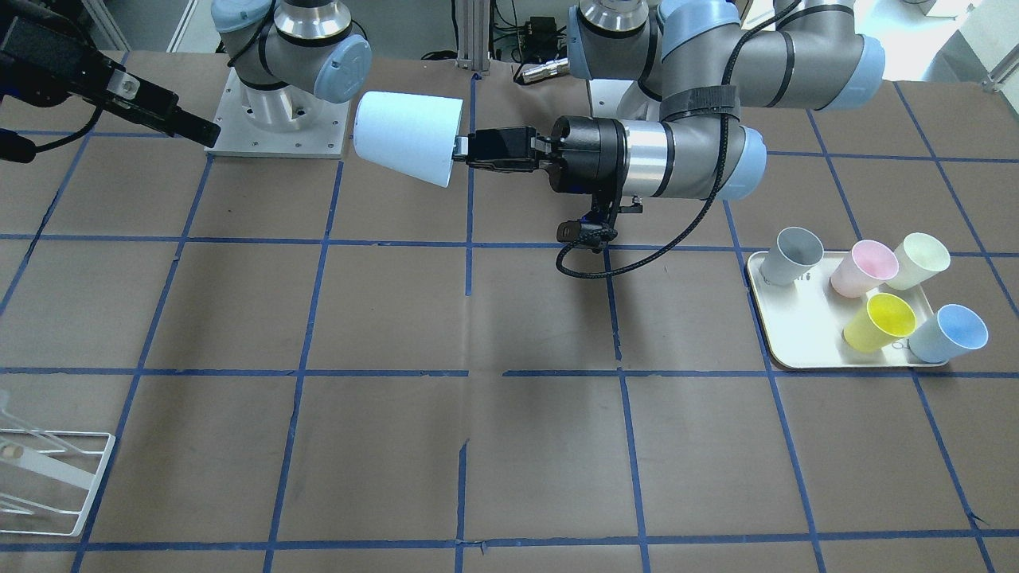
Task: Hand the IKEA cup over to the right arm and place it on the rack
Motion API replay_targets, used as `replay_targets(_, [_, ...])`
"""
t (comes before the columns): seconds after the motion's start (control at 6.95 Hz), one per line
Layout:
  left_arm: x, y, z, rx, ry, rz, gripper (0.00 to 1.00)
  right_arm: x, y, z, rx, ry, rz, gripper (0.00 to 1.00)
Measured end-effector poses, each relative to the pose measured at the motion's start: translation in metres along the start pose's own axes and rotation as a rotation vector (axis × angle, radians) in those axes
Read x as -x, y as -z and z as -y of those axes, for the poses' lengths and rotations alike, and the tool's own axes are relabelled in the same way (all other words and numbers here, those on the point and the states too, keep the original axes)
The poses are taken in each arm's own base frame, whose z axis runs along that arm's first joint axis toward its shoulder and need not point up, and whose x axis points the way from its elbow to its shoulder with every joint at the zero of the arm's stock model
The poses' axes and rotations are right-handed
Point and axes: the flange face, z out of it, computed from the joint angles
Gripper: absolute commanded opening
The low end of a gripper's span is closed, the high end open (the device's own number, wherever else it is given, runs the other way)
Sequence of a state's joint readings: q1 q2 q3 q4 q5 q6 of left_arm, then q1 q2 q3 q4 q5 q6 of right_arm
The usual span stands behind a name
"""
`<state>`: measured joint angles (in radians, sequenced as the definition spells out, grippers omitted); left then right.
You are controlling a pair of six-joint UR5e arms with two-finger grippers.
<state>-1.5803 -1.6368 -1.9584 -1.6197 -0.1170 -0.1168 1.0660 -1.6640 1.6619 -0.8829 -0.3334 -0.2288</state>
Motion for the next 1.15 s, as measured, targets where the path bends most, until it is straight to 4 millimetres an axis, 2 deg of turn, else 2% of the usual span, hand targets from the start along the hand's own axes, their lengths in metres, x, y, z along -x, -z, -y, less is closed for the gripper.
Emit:
replay_targets(0.43, [0.008, -0.005, 0.002, 0.009, 0.005, 0.006, 0.0, -0.001, -0.024, -0.008, 0.047, 0.014, -0.016, 1.0])
replay_targets(0.72, [0.01, -0.007, 0.007, 0.012, 0.014, 0.01, 0.0, -0.014, -0.055, -0.013, 0.112, -0.004, -0.039, 1.0])
replay_targets(1.01, [0.012, -0.009, 0.01, 0.017, 0.017, 0.011, 0.0, -0.03, -0.08, -0.004, 0.164, -0.045, -0.055, 1.0])
replay_targets(1.15, [0.014, -0.011, 0.013, 0.02, 0.017, 0.013, 0.0, -0.032, -0.093, -0.005, 0.186, -0.052, -0.053, 1.0])
